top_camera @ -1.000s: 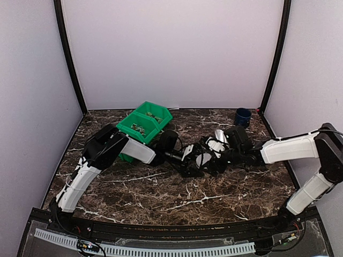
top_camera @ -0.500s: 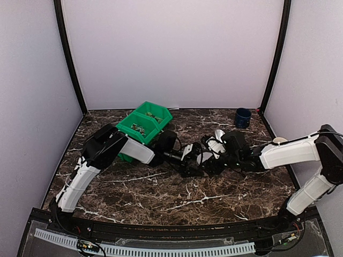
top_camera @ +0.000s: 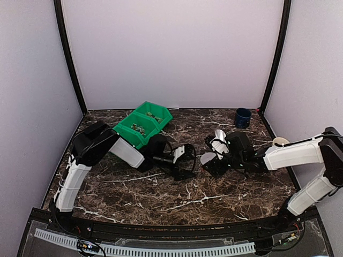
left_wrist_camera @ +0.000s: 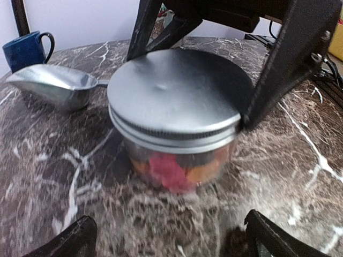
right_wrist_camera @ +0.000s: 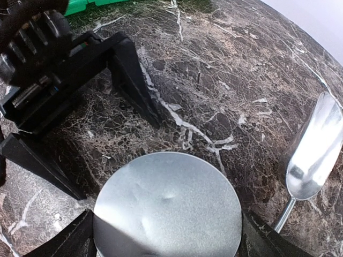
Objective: Pack the candies
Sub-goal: Put down the packed packing bottle at the center of the board.
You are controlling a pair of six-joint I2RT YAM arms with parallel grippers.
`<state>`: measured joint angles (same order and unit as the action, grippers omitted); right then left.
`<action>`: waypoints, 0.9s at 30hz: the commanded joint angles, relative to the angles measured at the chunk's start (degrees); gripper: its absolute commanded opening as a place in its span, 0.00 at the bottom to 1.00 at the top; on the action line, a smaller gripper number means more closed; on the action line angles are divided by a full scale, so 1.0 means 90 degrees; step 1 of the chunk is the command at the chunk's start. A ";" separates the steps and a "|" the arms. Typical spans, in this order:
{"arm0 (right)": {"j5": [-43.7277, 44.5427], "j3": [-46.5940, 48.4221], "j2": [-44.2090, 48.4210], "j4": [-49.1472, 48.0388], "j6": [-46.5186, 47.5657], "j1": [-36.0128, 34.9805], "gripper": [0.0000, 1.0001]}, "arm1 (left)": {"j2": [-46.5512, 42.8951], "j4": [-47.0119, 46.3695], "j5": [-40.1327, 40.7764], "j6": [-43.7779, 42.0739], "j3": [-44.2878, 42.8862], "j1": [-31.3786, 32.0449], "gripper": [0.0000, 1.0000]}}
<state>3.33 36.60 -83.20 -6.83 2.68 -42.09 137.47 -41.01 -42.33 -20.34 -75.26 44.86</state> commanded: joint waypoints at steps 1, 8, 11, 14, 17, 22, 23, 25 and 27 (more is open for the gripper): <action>-0.0198 -0.0004 0.0046 -0.0617 -0.0029 0.0067 0.85 | 0.0237 0.0259 0.0478 0.0013 0.1410 -0.0287 0.99; -0.0482 0.0242 -0.0345 -0.0963 -0.0073 0.0067 0.85 | -0.0868 -0.0661 0.1466 0.0686 0.2605 -0.0294 0.99; -0.0618 0.0487 -0.0607 -0.1088 -0.0072 0.0073 0.85 | -0.1408 -0.0897 0.2031 0.0924 0.3037 -0.0292 0.99; -0.0708 0.0788 -0.0938 -0.1255 -0.0092 0.0067 0.85 | -0.1949 -0.1009 0.2443 0.1236 0.3338 -0.0288 0.99; -0.0864 0.1147 -0.1405 -0.1282 -0.0128 0.0049 0.85 | -0.2509 -0.1278 0.2738 0.1669 0.3659 -0.0282 0.99; -0.1076 0.1624 -0.1924 -0.1406 -0.0213 -0.0045 0.85 | -0.3281 -0.1213 0.3492 0.2021 0.4014 -0.0035 0.99; -0.1098 0.1736 -0.2037 -0.1385 -0.0197 -0.0084 0.85 | -0.3443 -0.1035 0.3709 0.2056 0.4029 0.0033 0.99; -0.1096 0.1948 -0.2244 -0.1340 -0.0190 -0.0164 0.85 | -0.3751 -0.0827 0.4236 0.2179 0.4117 0.0171 0.99; -0.1117 0.2119 -0.2394 -0.1304 -0.0197 -0.0216 0.85 | -0.4061 -0.0537 0.4565 0.2349 0.4179 0.0247 0.99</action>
<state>-4.97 52.12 -102.59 -15.75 1.48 -42.54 106.98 -50.63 -10.37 -3.05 -38.94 45.45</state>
